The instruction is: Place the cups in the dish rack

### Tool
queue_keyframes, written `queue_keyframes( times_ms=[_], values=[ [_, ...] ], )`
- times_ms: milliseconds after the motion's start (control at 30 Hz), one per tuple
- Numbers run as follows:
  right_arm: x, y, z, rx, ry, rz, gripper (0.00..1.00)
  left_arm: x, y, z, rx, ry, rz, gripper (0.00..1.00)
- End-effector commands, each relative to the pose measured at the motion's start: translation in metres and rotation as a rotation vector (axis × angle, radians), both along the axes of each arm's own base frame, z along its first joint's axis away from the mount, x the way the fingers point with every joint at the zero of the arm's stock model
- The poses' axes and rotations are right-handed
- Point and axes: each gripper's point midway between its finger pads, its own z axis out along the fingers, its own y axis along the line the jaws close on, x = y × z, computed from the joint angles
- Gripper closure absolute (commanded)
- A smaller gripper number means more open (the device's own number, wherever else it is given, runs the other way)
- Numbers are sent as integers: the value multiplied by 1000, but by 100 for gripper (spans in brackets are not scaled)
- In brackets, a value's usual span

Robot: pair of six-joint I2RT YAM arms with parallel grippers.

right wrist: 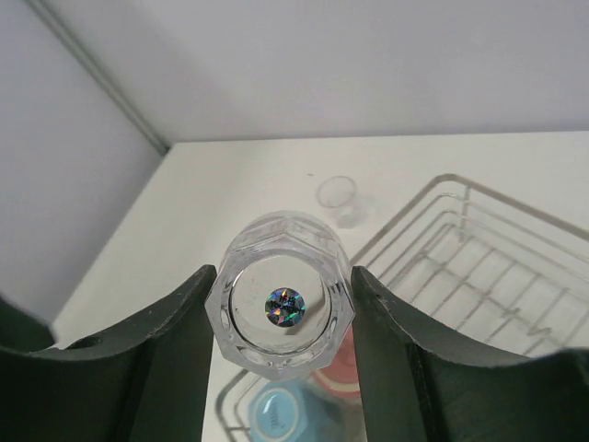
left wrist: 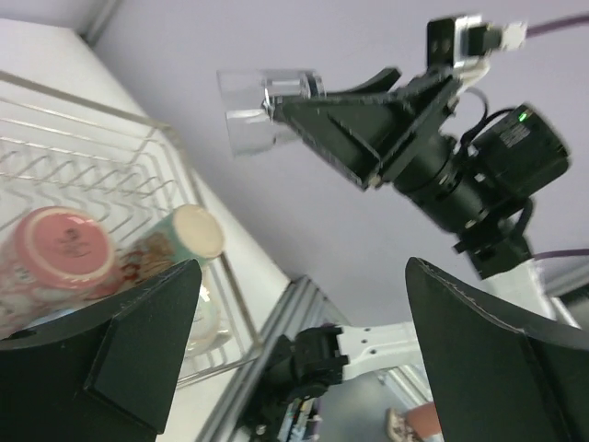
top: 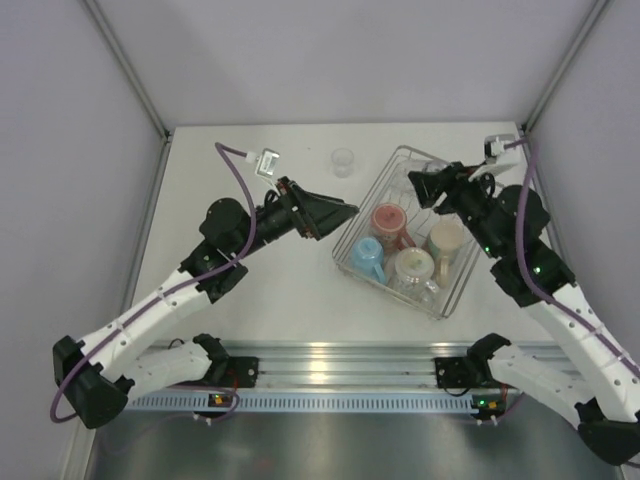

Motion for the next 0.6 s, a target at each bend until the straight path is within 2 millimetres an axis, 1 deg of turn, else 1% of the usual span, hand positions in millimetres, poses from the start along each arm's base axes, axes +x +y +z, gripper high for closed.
queue_keyframes(
  times_ms=[0,33,67,100,133,167,200,233,267,300,333,367,400,433,500,533,567],
  values=[
    [37,-38,-2,-186,48,-195,100,15,19,-21,235,-31,141,2],
    [51,-39,-10,-217,78,-214,100,16,21,-23,262,-39,152,2],
    [60,-44,-10,-231,87,-236,100,15,28,-29,323,-38,165,2],
    [67,-47,-1,-241,72,-253,100,14,31,-29,340,-44,175,2],
    [84,-55,-11,-268,105,-293,100,14,34,-30,356,-47,183,2],
    [93,-58,-12,-279,112,-308,100,13,39,-34,387,-51,196,2],
    [101,-61,-5,-289,105,-322,100,10,44,-31,385,-62,205,2],
    [117,-65,-18,-318,141,-343,100,9,47,-32,390,-65,212,2],
    [124,-68,-20,-329,151,-353,100,8,49,-37,404,-65,217,2],
    [133,-72,-17,-335,146,-368,100,5,54,-34,398,-78,227,2],
    [146,-70,-30,-353,177,-368,100,5,56,-35,400,-81,232,2],
    [153,-71,-35,-361,190,-369,100,4,58,-37,402,-78,236,2],
    [159,-71,-31,-362,184,-370,100,3,59,-37,400,-81,238,2],
    [172,-72,-46,-379,216,-370,100,0,60,-34,394,-89,231,2],
    [185,-74,-56,-391,240,-373,100,-3,60,-32,386,-91,222,2],
    [196,-73,-67,-395,264,-358,100,-6,60,-31,379,-92,210,2],
    [201,-73,-74,-397,280,-349,100,-7,59,-31,376,-87,202,2]
  ],
)
